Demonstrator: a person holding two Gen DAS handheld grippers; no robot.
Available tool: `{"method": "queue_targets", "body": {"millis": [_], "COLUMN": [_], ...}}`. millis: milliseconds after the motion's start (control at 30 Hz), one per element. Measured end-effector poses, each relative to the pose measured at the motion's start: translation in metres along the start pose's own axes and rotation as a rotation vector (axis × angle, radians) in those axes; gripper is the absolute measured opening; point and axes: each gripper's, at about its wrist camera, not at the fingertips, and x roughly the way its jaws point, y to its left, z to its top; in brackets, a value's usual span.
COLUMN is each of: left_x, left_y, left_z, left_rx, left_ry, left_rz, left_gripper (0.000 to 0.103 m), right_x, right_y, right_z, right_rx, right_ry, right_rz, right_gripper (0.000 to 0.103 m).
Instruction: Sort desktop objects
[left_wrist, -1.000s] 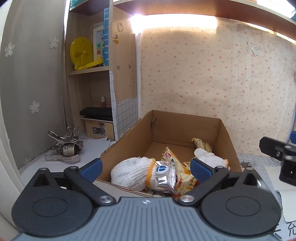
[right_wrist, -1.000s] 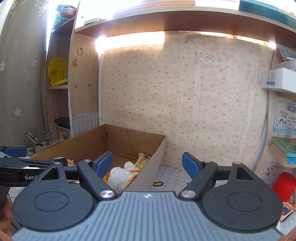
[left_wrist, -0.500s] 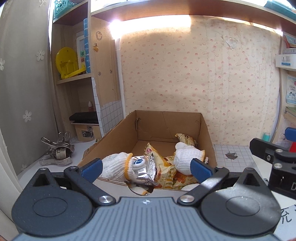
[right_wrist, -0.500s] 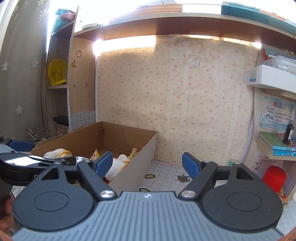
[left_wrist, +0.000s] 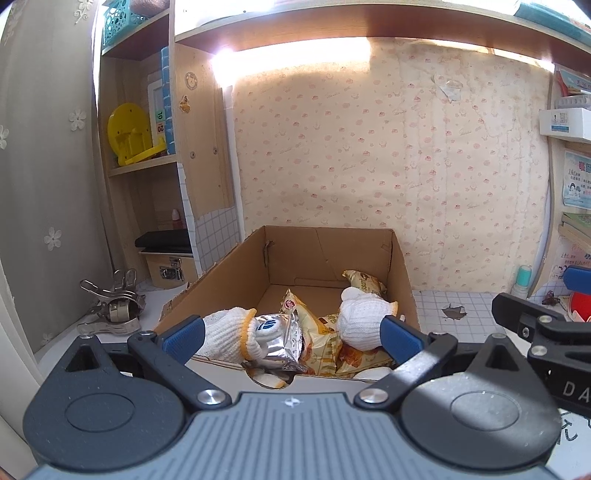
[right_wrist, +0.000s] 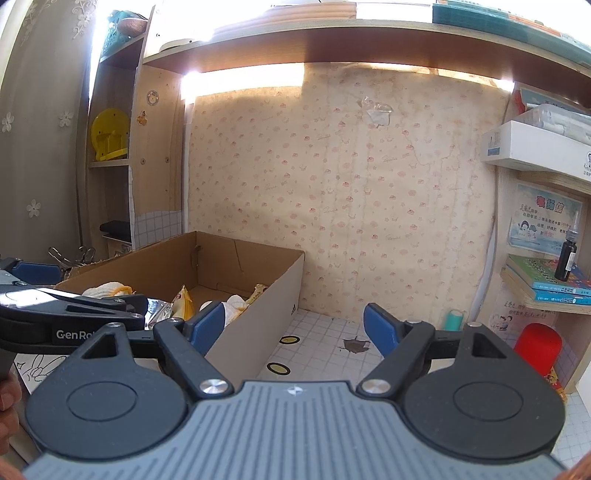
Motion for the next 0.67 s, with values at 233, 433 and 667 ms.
{"method": "queue_targets", "body": {"millis": [233,433,667], "left_x": [-0.0011,-0.0029,-0.0051], "left_y": [0.0005,0.0014,0.0], "left_z": [-0.0003,-0.001,0.0025], "left_rx": [-0.005,-0.008,-0.011], "left_ry": [-0.003,-0.009,-0.032], "left_rz": [0.001,-0.002,-0.008], "left_gripper": [0.103,0.103,0.103], "right_x": [-0.0008,-0.0011,-0.0018], "right_y": [0.0015,0.0042,0.0041], "right_z": [-0.0002,-0.0001,0.0002], "right_rx": [-0.001,-0.01,-0.008], "right_ry": [0.002,0.001,-0.002], "right_rz": [-0.003,0.0,-0.006], "right_gripper": [0.082,0.086,0.087]}}
